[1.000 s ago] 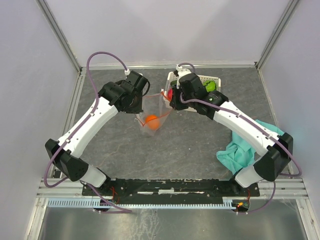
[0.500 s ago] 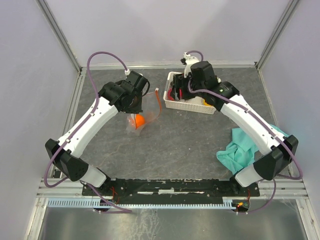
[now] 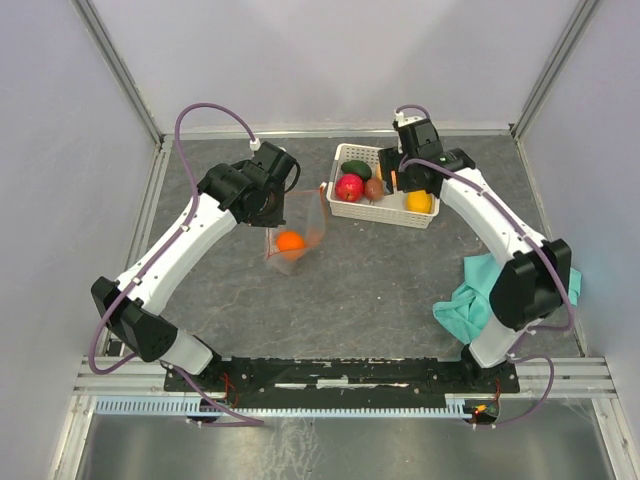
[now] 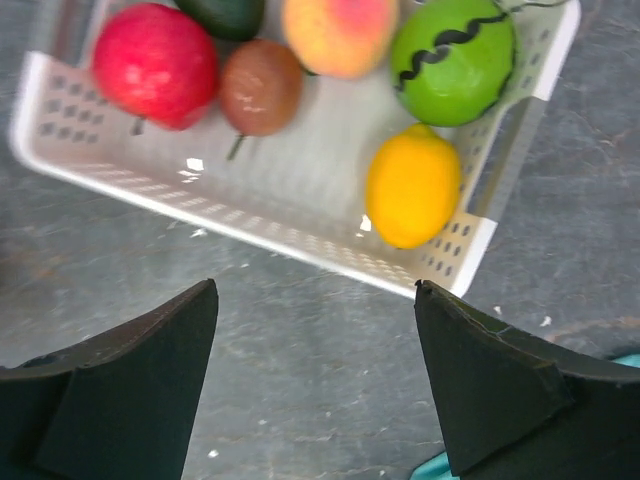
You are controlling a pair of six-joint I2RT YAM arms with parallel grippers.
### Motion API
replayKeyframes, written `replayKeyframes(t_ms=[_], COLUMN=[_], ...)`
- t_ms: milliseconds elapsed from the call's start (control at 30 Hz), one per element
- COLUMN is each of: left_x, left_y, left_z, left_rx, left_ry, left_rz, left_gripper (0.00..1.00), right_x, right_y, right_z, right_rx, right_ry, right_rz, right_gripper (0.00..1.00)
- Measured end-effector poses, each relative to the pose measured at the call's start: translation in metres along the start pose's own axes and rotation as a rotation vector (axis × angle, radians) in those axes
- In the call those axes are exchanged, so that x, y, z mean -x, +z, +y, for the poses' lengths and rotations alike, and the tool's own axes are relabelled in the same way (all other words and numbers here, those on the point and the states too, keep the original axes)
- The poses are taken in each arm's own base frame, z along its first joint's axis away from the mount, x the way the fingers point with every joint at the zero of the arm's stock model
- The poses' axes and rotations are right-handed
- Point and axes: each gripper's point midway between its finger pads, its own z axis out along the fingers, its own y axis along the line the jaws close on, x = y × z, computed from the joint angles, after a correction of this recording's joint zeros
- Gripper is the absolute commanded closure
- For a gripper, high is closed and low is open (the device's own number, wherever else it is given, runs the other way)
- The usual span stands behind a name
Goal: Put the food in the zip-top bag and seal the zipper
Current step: Pick up the fake fruit from the bin.
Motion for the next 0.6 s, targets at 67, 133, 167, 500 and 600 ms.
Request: replayKeyframes(t_ms=[67,133,167,500,600], left_x=[0.0,0.0,0.0,-0.001,-0.002], left_y=[0.0,0.0,0.0,0.0,0.0], left_z=[0.0,0.0,0.0,0.001,0.001], left_rx=[0.0,0.0,0.0,0.003,0.005], left_ry=[0.0,0.0,0.0,0.001,0.002], left_rz=[0.0,0.0,0.0,0.002,0.005], left_gripper=[0.97,0.97,0.97,0.97,0.97], right_x=[-0.005,-0.012,-0.015,-0.059,-0.068], right_y=[0.014,0.03,0.038,0.098,0.109], right_z=[-0.012,-0.023,-0.027,-0.06,-0.065], right_rx=[-0.054,-0.109,-0.129,-0.256,-0.268], right_ry=[-0.009,-0.012,-0.013,-0.001,0.01], right_rz=[0.023,0.048,0.062,0.205,0.231], right_gripper=[0.1,0.09,0.08,0.03,0.03])
